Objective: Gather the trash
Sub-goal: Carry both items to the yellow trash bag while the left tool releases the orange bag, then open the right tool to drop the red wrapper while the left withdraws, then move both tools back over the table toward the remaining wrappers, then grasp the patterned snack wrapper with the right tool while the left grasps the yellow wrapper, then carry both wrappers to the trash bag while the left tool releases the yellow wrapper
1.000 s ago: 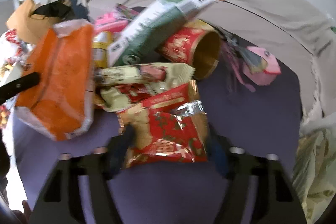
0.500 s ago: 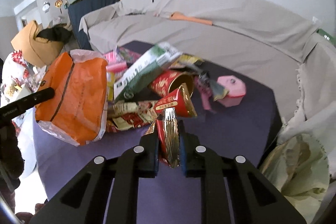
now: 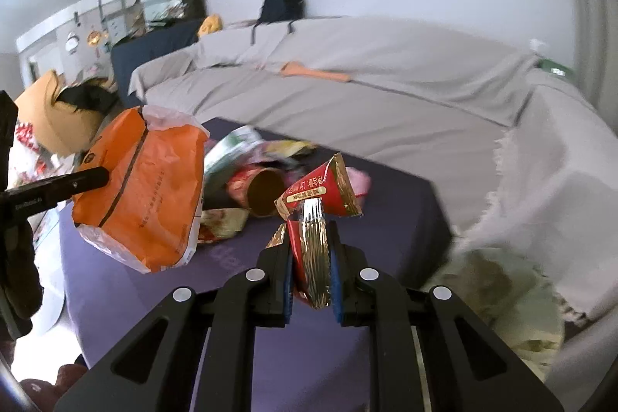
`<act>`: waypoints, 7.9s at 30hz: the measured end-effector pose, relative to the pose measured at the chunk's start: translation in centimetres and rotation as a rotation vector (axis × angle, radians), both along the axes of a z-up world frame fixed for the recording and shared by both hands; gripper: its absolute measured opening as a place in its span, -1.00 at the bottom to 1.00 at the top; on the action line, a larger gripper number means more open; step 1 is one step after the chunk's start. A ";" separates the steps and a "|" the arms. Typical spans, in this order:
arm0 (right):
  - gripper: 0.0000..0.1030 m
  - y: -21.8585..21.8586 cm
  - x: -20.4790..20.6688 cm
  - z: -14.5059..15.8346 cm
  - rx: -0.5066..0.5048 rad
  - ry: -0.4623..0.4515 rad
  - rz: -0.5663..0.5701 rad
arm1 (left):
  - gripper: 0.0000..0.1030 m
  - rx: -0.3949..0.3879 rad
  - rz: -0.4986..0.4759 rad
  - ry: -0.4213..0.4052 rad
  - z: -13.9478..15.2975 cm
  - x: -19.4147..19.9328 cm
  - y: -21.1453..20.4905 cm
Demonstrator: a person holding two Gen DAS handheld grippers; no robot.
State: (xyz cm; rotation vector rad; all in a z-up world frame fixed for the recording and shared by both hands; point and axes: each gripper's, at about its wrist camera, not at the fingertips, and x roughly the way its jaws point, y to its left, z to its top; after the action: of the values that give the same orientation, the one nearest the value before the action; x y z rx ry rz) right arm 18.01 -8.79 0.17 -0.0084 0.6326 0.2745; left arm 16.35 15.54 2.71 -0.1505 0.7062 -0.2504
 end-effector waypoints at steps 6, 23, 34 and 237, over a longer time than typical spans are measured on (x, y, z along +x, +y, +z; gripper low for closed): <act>-0.69 -7.8 -2.9 1.5 0.008 -0.067 -0.126 | -0.72 -0.046 -0.153 -0.035 2.7 2.1 -7.5; -0.69 -25.9 -6.7 -0.5 -0.017 -0.079 -0.457 | -0.72 0.009 -0.543 0.133 -5.9 9.0 -30.1; -0.69 -25.4 -3.6 -3.5 0.089 -0.026 -0.418 | -0.72 0.086 -0.561 0.318 -15.2 10.8 -35.5; -0.58 -21.3 -7.3 3.3 0.082 -0.195 -0.354 | -0.60 -0.021 -0.523 -0.070 0.1 6.1 -27.8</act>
State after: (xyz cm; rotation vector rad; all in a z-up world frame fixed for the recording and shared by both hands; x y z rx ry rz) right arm 10.67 -30.11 3.45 0.1530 0.4186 -0.0436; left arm 22.42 -12.30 2.77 0.0266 0.6643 -0.7600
